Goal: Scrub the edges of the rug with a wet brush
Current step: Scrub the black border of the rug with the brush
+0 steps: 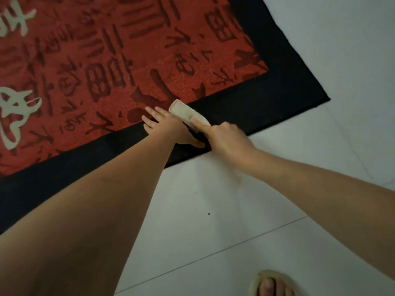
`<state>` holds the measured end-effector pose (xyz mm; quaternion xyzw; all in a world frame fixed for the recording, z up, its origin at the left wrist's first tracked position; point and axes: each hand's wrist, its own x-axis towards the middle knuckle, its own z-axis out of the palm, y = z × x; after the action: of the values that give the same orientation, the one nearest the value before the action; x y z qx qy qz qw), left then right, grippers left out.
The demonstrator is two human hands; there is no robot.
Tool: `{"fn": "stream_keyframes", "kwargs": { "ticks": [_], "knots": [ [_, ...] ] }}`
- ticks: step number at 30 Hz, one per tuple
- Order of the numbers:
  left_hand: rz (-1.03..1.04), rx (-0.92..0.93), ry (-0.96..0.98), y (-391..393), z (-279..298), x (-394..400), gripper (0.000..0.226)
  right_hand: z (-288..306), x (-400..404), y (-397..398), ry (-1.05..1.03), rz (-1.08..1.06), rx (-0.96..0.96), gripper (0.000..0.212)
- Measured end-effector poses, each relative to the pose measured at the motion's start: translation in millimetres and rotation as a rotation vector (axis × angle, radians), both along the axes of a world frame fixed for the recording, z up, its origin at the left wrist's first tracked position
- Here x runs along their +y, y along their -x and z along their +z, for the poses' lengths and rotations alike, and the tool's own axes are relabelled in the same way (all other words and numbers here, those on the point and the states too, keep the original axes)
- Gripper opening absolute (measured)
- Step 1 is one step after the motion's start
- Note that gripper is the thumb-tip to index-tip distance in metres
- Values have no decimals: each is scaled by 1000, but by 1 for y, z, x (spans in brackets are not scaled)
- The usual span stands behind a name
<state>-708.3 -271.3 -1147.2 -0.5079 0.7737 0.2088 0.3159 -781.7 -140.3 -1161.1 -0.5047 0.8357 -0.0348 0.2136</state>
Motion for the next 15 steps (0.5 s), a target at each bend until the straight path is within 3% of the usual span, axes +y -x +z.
{"fn": "stream_keyframes", "kwargs": {
  "ticks": [2,5,6,9,11,13,15],
  "knots": [
    [-19,-3,-8,-1,-2,0,162,-7,21,38,30,-58,145,59],
    [-17,11,-9,-4,-2,4,162,-1,47,81,34,-427,153,55],
    [-18,7,-12,-3,-3,3,162,2,41,69,43,-425,143,55],
    [-9,6,-11,-1,-3,3,164,2,10,4,33,-70,3,56],
    [0,40,-6,-4,-7,2,163,-2,8,5,39,62,56,57],
    [0,92,-10,-11,-8,3,161,-4,22,49,23,-136,158,49],
    [9,125,-2,-15,-7,6,160,7,37,77,-1,-416,138,48]
  ]
}}
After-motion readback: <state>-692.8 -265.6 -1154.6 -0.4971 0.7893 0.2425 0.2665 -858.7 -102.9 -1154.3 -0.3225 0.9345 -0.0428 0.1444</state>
